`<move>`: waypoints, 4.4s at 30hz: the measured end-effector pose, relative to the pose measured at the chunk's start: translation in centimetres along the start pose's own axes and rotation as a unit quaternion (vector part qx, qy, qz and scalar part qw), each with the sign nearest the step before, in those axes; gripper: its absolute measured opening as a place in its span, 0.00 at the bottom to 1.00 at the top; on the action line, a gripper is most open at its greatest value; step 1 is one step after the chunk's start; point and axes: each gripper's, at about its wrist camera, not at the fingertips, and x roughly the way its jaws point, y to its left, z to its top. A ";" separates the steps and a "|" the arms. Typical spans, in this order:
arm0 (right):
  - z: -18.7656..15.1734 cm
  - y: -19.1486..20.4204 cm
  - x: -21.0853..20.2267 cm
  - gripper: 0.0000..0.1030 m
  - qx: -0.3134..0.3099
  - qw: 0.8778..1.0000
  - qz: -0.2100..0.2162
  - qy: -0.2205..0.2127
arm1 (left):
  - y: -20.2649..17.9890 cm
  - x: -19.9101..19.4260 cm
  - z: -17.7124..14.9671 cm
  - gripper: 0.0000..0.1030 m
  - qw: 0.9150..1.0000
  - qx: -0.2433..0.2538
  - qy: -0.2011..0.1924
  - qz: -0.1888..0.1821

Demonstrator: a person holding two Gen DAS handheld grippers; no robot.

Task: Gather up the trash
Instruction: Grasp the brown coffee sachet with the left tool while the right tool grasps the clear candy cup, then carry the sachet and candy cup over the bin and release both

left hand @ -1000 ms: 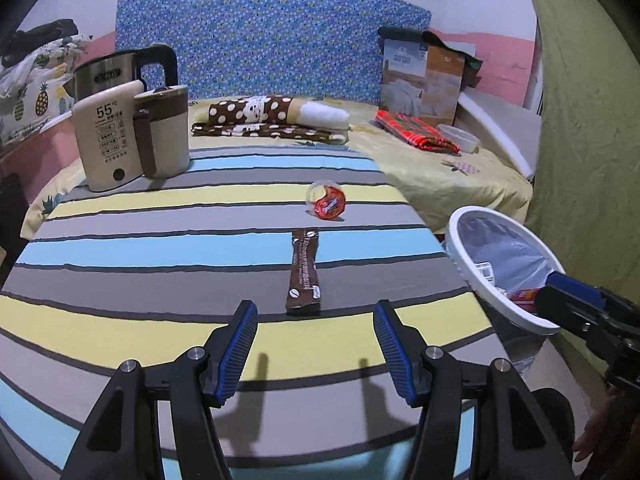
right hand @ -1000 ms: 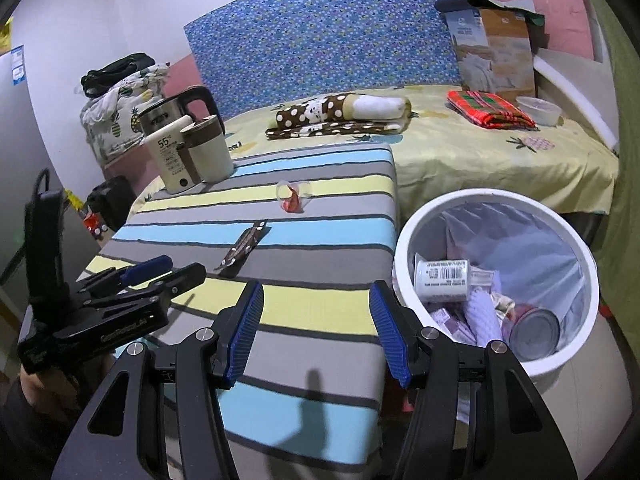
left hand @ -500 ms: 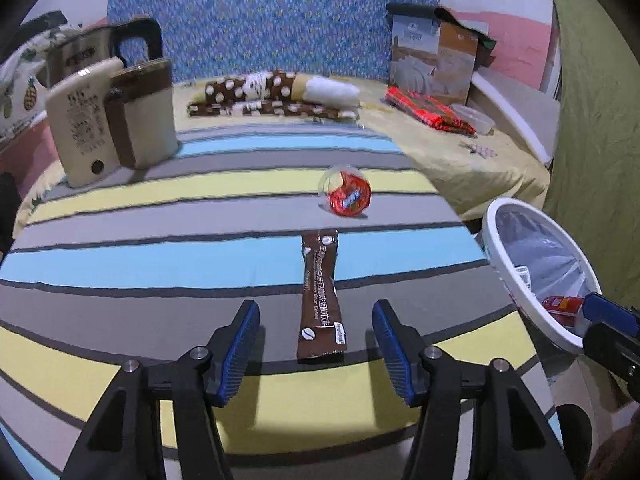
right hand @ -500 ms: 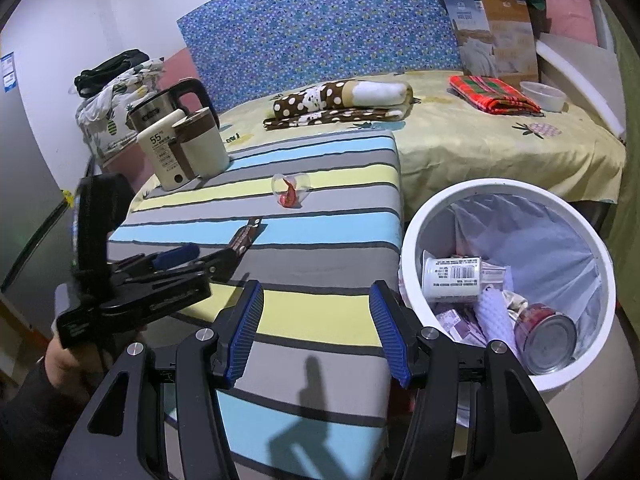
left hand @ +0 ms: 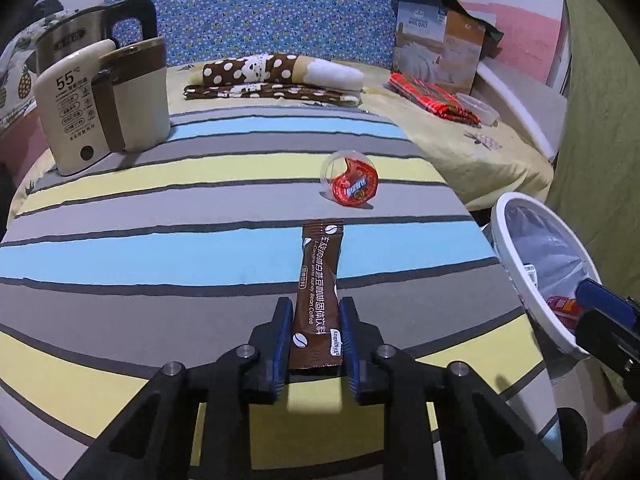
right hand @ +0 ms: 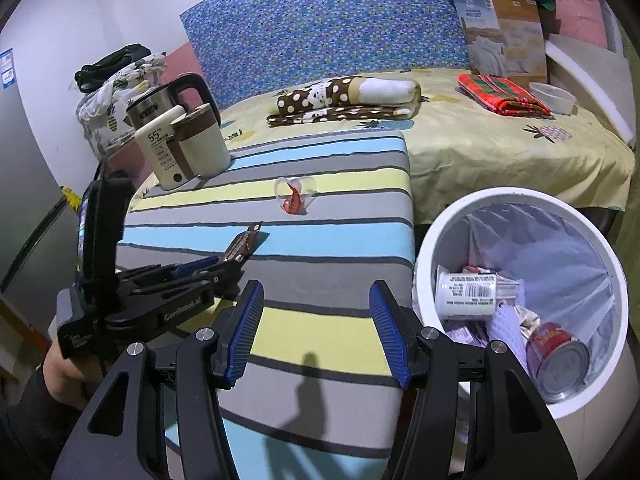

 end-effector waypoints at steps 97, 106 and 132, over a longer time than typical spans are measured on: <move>-1.5 2.2 -1.4 0.45 0.007 1.000 -0.015 0.003 | -2.1 -8.0 -4.7 0.23 0.999 0.018 -0.031 -0.031; -2.0 0.0 -3.0 0.45 0.028 0.999 -0.027 -0.014 | -4.7 -7.9 -4.0 0.23 0.998 0.041 -0.032 -0.042; -2.9 -9.5 -6.2 0.45 0.103 0.989 -0.099 -0.042 | -15.8 -4.5 -0.3 0.23 0.985 0.113 -0.031 -0.123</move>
